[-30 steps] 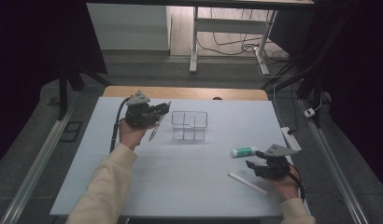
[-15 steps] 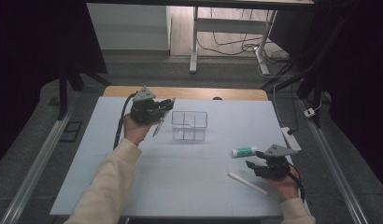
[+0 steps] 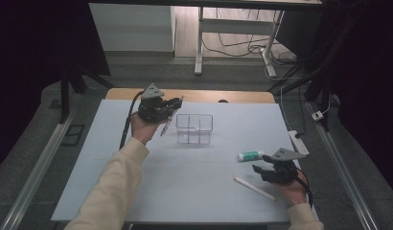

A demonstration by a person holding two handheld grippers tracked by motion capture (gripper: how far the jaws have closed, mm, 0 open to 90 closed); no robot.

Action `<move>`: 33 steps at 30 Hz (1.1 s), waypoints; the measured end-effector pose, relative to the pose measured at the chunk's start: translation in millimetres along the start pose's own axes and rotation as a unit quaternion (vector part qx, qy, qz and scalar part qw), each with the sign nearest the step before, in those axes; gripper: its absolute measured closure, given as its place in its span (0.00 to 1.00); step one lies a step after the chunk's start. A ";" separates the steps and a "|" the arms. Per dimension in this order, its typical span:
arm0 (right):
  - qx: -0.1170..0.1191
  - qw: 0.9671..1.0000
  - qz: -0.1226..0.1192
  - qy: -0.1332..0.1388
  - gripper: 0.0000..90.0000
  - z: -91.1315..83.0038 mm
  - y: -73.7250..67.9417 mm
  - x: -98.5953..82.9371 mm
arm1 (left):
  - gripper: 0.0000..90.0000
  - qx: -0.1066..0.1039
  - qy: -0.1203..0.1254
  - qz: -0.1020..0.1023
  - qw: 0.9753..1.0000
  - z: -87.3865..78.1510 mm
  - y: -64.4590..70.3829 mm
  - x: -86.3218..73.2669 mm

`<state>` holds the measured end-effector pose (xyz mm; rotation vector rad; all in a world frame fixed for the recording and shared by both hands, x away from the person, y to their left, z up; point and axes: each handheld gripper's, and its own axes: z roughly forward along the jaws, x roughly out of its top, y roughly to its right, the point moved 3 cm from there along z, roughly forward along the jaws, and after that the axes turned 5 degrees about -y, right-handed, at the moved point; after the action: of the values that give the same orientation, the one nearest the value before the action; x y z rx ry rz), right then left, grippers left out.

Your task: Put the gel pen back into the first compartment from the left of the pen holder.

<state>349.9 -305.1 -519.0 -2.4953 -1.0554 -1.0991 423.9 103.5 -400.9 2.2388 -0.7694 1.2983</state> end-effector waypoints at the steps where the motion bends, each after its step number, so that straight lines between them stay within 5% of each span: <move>1: 0.003 1.000 0.000 -0.001 0.44 0.1 0.0 -0.1 | 0.89 0.000 0.001 0.000 1.000 0.7 -0.3 1.0; 33: 0.003 1.000 0.002 -0.004 0.44 2.1 0.6 -1.7 | 0.89 -0.011 0.009 -0.006 1.000 30.6 2.7 19.9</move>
<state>350.6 -305.5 -521.7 -2.4980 -1.0550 -1.0850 449.7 77.7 -397.3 2.2079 -0.7594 1.2959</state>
